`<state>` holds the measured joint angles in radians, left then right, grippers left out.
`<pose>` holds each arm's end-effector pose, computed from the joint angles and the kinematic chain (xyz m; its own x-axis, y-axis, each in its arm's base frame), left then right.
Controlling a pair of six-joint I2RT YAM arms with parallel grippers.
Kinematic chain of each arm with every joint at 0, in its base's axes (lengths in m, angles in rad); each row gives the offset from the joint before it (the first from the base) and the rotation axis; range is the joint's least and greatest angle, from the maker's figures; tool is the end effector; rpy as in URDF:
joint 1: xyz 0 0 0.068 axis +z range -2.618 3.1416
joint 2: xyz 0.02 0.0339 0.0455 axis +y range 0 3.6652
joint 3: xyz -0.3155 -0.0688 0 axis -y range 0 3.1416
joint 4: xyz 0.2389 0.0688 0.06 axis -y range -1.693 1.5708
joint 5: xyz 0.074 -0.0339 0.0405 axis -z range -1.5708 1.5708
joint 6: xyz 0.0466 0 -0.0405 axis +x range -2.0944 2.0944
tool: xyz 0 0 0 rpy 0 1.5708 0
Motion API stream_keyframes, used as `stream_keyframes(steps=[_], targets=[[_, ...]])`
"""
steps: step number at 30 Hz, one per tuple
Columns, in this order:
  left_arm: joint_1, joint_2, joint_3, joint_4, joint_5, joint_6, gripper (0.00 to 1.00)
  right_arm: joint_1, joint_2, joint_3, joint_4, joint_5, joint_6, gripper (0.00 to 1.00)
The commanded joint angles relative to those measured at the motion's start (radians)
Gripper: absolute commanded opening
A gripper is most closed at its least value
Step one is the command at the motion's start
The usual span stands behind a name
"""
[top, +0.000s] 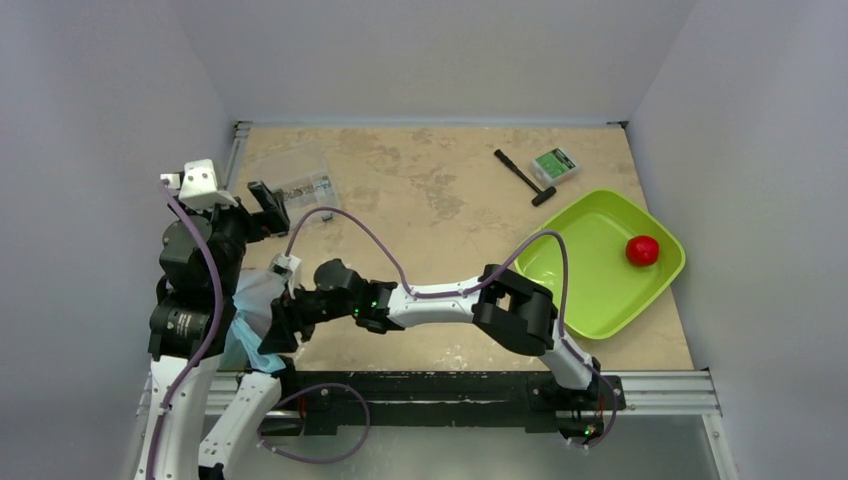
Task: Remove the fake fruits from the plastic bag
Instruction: Move the plastic bag to the center of the board.
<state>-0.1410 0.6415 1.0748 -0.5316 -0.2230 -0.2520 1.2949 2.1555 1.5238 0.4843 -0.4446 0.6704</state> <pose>0.0784 -0.0007 0.4453 -0.0739 -0.2351 -0.9692 -0.1025 0.9685 -0.2271 0.1270 0.5223 0.2669 -0.6430 -0.2123 -0.7358 -0.7466 -0.0403 0.6641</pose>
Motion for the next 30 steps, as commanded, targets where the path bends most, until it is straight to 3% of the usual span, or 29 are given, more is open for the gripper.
stream_keyframes(steps=[1, 5, 7, 10, 18, 24, 27, 30], targets=[[0.022, 0.022, 0.002, 0.044, 0.056, -0.022, 0.98, 0.004, -0.024, 0.022, 0.062, -0.044, 0.005, 0.49], [0.027, 0.029, 0.001, 0.044, 0.059, -0.023, 0.98, 0.003, -0.029, 0.018, 0.092, -0.076, 0.021, 0.27], [0.027, 0.034, 0.001, 0.043, 0.060, -0.023, 0.98, -0.001, -0.042, 0.003, 0.107, -0.076, 0.022, 0.11], [0.029, 0.040, 0.002, 0.043, 0.067, -0.024, 0.97, -0.015, -0.071, -0.028, 0.133, -0.066, 0.021, 0.00], [0.029, 0.089, 0.020, 0.028, 0.129, -0.019, 0.98, -0.136, -0.211, -0.225, 0.224, -0.006, 0.071, 0.00], [0.029, 0.168, 0.055, -0.005, 0.215, -0.025, 0.98, -0.278, -0.433, -0.498, 0.231, 0.056, 0.043, 0.00], [0.029, 0.195, 0.058, -0.005, 0.279, -0.037, 0.98, -0.313, -0.581, -0.633, 0.180, 0.110, -0.006, 0.00], [0.027, 0.230, 0.066, -0.006, 0.347, -0.049, 0.99, -0.316, -0.756, -0.718, 0.012, 0.237, -0.110, 0.00]])
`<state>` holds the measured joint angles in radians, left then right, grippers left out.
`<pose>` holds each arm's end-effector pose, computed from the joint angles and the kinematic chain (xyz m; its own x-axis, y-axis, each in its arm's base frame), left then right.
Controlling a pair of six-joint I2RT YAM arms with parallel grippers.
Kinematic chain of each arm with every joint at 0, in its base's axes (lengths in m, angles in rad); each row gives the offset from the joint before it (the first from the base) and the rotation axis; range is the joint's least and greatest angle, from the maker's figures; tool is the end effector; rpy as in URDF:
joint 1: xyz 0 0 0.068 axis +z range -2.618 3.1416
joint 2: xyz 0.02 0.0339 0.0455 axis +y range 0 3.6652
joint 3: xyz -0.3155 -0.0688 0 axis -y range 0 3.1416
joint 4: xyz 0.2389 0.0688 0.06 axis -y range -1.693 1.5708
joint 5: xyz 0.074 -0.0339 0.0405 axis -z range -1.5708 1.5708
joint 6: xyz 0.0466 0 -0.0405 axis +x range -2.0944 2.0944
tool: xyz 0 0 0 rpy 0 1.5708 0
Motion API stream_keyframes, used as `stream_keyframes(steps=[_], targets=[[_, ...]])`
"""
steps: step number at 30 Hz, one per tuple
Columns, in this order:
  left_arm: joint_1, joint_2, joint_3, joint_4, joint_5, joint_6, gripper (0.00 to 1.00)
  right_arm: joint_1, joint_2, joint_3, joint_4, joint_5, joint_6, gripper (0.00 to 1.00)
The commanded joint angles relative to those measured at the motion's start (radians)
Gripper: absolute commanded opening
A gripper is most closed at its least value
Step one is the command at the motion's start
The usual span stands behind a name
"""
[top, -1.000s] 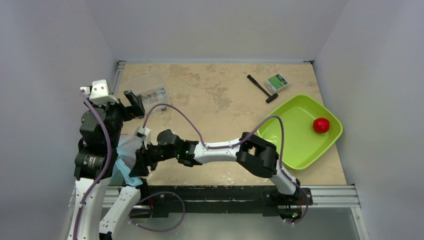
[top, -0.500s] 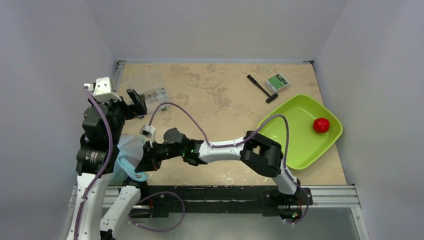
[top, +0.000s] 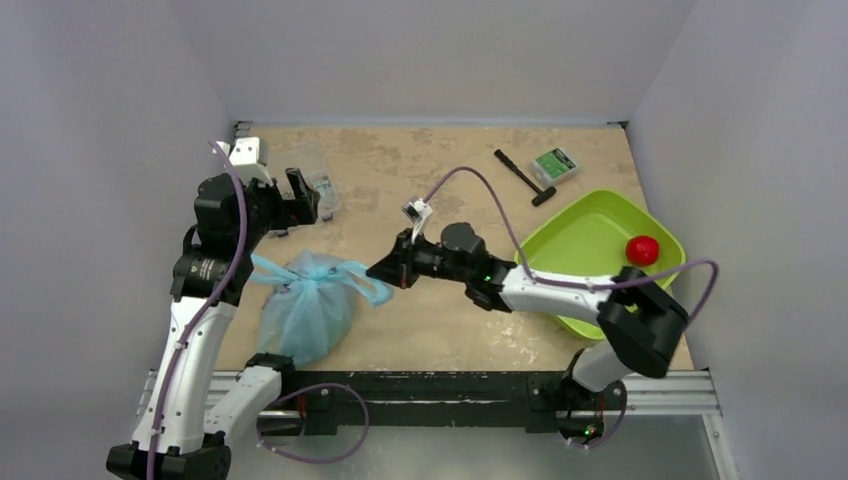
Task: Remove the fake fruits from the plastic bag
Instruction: Move the plastic bag to the center of the board.
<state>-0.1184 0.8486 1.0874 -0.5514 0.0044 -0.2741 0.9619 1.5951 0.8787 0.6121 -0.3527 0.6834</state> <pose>0.1431 -0.0172 0.4280 -0.3271 -0.2337 -0.9156 0.0351 0.9653 -0.2589 0.1952 0.3081 0.3050 -0.6563 0.0948 -0.7485 -0.7117 0.2516 0.6559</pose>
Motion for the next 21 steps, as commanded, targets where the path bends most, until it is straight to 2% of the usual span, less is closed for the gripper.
stream_keyframes(steps=[1, 6, 10, 13, 17, 21], targets=[[0.005, 0.034, 0.058, 0.014, 0.147, -0.030, 0.99, 0.017, -0.253, -0.094, -0.160, 0.179, -0.138, 0.00], [-0.024, 0.094, 0.071, 0.006, 0.241, -0.051, 0.99, 0.017, -0.456, -0.181, -0.326, 0.300, -0.181, 0.00], [-0.116, 0.145, 0.085, -0.016, 0.259, -0.029, 0.99, 0.017, -0.579, -0.228, -0.466, 0.410, -0.197, 0.00], [-0.204, 0.201, 0.130, -0.086, 0.232, 0.011, 0.94, 0.017, -0.651, -0.259, -0.552, 0.508, -0.187, 0.00], [-0.331, 0.270, 0.184, -0.203, 0.070, 0.042, 0.81, 0.017, -0.715, -0.286, -0.602, 0.526, -0.146, 0.00], [-0.356, 0.228, 0.125, -0.247, 0.098, 0.015, 0.76, 0.017, -0.743, -0.294, -0.590, 0.524, -0.106, 0.00]])
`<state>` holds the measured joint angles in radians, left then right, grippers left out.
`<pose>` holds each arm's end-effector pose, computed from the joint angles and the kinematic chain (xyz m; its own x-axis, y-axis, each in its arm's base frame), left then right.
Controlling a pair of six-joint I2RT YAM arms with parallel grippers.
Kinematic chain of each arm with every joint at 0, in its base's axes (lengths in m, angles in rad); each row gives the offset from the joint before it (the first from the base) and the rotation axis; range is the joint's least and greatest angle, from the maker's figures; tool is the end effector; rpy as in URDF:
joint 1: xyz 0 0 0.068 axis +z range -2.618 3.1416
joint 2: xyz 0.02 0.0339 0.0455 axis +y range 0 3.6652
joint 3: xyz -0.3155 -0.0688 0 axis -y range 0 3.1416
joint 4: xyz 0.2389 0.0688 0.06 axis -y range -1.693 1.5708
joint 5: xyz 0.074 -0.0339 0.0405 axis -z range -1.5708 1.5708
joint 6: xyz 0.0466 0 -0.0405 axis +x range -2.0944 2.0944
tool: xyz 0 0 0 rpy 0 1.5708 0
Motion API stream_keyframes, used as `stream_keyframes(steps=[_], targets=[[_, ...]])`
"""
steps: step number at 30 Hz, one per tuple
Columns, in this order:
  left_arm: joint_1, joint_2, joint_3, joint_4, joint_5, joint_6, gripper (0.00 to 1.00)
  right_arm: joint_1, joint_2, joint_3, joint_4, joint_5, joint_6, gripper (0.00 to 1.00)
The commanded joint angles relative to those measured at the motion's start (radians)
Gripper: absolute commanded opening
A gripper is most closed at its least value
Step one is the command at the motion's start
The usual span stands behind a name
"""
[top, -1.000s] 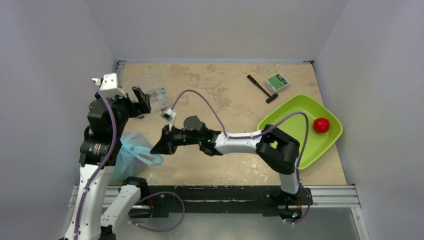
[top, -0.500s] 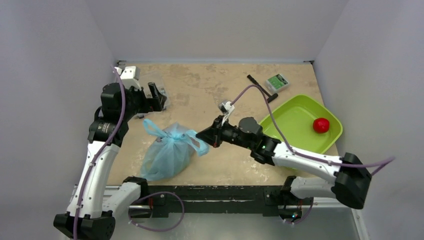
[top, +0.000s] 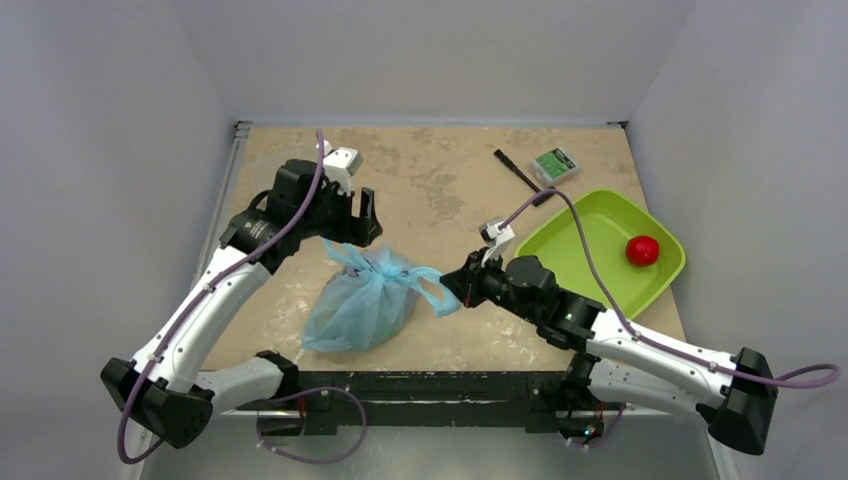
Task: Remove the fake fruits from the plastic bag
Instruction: Move the plastic bag to the center of the board, then untie the plastic bag at the center of the board.
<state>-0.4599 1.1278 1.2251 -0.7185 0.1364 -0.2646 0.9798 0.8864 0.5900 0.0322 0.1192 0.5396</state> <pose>0.1893 -0.1009 0.4115 -0.6443 0.0300 -0.7642 0.3837 0.8771 -0.2891 0.1064 0.1486 0.3141 -0.5156 0.1472 -0.8441 -0.5777 0.6678 0.4693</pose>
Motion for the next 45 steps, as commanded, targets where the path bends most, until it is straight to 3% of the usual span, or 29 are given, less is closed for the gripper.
stream_keyframes(steps=[1, 5, 11, 18, 24, 31, 36, 37, 40, 45], targets=[[-0.014, -0.080, -0.039, -0.094, -0.026, -0.004, 0.77, -0.001, -0.034, -0.004, -0.001, 0.053, 0.039, 0.00], [-0.013, -0.207, -0.142, -0.159, 0.050, -0.019, 0.90, -0.001, 0.006, 0.004, 0.043, 0.053, 0.033, 0.00], [-0.021, -0.229, -0.219, -0.192, 0.286, -0.054, 0.89, -0.001, 0.083, 0.042, 0.072, 0.006, -0.001, 0.00], [-0.045, -0.049, -0.186, -0.208, 0.261, -0.048, 0.67, -0.001, 0.089, 0.063, 0.078, -0.043, 0.003, 0.01], [-0.076, 0.057, -0.176, -0.193, 0.128, -0.028, 0.63, -0.002, 0.085, 0.089, 0.051, -0.020, -0.006, 0.01], [-0.082, 0.166, -0.036, -0.189, 0.092, 0.016, 0.20, -0.001, 0.059, 0.074, 0.045, -0.016, 0.001, 0.02], [-0.082, 0.194, 0.097, -0.155, 0.118, 0.046, 0.07, -0.001, 0.077, 0.076, 0.037, -0.071, 0.008, 0.02], [-0.083, 0.200, 0.116, -0.147, 0.123, 0.053, 0.01, 0.000, 0.080, 0.070, 0.049, -0.092, 0.009, 0.02], [-0.082, 0.196, 0.115, -0.102, 0.138, 0.087, 0.00, 0.002, 0.111, 0.041, 0.118, -0.161, 0.018, 0.04], [-0.082, 0.183, -0.008, -0.028, 0.211, 0.108, 0.00, 0.027, 0.198, 0.054, 0.152, -0.217, 0.038, 0.08]])
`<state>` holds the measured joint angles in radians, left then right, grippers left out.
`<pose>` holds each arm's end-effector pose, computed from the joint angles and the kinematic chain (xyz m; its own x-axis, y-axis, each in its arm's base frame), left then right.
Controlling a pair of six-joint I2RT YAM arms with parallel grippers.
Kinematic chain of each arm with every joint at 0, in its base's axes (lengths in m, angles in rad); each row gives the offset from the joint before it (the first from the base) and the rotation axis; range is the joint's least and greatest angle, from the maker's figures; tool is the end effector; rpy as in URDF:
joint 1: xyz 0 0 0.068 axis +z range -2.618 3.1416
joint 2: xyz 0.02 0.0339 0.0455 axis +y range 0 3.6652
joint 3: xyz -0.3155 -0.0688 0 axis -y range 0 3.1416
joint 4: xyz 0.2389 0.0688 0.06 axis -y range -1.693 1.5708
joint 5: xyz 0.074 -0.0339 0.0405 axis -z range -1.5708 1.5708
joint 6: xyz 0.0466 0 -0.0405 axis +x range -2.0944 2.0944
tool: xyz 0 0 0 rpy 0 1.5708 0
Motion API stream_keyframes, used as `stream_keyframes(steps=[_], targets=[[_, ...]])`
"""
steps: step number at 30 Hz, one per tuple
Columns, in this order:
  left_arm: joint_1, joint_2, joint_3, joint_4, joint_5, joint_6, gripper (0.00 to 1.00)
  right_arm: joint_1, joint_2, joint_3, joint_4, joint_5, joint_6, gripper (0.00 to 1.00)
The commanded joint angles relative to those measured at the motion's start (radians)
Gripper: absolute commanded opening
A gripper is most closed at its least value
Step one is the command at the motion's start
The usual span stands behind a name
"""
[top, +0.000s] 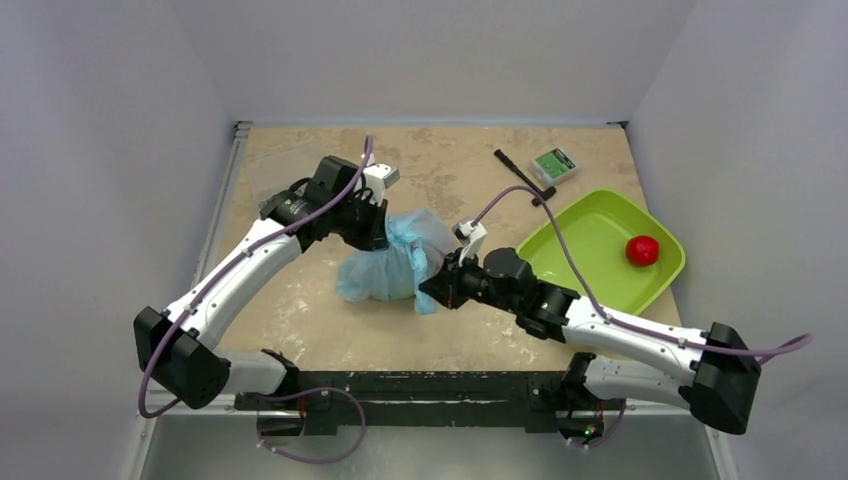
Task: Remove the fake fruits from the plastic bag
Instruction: Untie the plastic bag at the center of the board.
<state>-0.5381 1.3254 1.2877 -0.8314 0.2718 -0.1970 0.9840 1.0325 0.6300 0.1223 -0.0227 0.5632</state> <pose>0.2178 -0.1446 0.3797 -0.7689 0.2393 -0.5929 0.5017 0.8007 -0.3274 0.1195 0.1817 0.3127 -0.5804 0.0911 -0.8092 -0.6324 0.5756 0.5184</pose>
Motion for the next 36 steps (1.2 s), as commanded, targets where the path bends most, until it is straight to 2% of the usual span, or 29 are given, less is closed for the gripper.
stream_keyframes(steps=[1, 2, 6, 9, 13, 17, 22, 26, 29, 36], targets=[[-0.004, -0.008, -0.088, 0.083, 0.084, 0.045, 0.00, 0.028, 0.067, 0.027, 0.050, -0.077, 0.007, 0.09], [-0.005, 0.001, -0.087, 0.060, 0.083, 0.049, 0.00, 0.028, 0.078, 0.041, 0.032, -0.071, -0.001, 0.11], [-0.004, 0.014, -0.094, 0.044, 0.074, 0.052, 0.00, 0.025, 0.104, 0.108, -0.039, -0.013, -0.024, 0.31], [-0.004, 0.017, -0.095, 0.043, 0.075, 0.047, 0.00, 0.019, 0.104, 0.176, -0.106, 0.067, -0.063, 0.40], [-0.005, 0.012, -0.095, 0.044, 0.070, 0.037, 0.00, -0.003, 0.095, 0.257, -0.175, 0.168, -0.076, 0.65], [-0.004, -0.003, -0.101, 0.051, 0.066, 0.023, 0.00, -0.038, 0.107, 0.289, -0.156, 0.210, -0.064, 0.74], [-0.004, -0.008, -0.108, 0.059, 0.061, 0.019, 0.00, -0.062, 0.199, 0.358, -0.136, 0.206, -0.085, 0.74], [-0.004, -0.010, -0.109, 0.059, 0.060, 0.018, 0.00, -0.085, 0.274, 0.392, -0.108, 0.165, -0.111, 0.65], [-0.005, -0.012, -0.111, 0.060, 0.057, 0.016, 0.00, -0.091, 0.323, 0.413, -0.082, 0.115, -0.126, 0.61], [-0.005, -0.008, -0.112, 0.064, 0.081, 0.012, 0.00, -0.091, 0.423, 0.431, -0.037, 0.026, -0.117, 0.64]])
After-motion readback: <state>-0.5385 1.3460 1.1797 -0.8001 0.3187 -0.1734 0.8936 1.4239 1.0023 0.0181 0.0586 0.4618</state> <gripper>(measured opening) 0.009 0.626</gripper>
